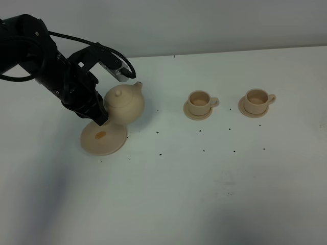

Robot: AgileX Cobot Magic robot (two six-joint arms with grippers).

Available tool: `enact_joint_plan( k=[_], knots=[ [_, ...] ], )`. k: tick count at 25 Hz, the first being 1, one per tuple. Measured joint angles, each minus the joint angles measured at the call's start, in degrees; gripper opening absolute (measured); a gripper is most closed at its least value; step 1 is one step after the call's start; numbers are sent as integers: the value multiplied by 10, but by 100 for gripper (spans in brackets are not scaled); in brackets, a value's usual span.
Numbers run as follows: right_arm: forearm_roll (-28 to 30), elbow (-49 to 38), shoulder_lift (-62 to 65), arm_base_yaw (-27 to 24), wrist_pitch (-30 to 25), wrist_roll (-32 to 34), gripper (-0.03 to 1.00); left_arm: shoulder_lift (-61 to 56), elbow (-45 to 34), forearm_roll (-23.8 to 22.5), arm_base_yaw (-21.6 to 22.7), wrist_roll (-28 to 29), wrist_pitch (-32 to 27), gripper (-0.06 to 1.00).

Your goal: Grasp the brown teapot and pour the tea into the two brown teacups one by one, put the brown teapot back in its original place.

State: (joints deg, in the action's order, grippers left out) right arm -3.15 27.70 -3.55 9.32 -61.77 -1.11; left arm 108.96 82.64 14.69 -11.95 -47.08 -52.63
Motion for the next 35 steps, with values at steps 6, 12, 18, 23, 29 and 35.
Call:
enact_joint_plan(
  k=[6,12,18,23,29,35],
  knots=[
    [0,0,0,0,0,0,24,0,0,0,0,0,-1,12],
    [0,0,0,0,0,0,24,0,0,7,0,-12,13,12],
    [0,0,0,0,0,0,24,0,0,20,0,-13,7,12],
    [0,0,0,0,0,0,24,0,0,25,0,-15,14,12],
    [0,0,0,0,0,0,24,0,0,41,0,-17,23,12],
    [0,0,0,0,0,0,24,0,0,73,0,-18,18,12]
  ],
)
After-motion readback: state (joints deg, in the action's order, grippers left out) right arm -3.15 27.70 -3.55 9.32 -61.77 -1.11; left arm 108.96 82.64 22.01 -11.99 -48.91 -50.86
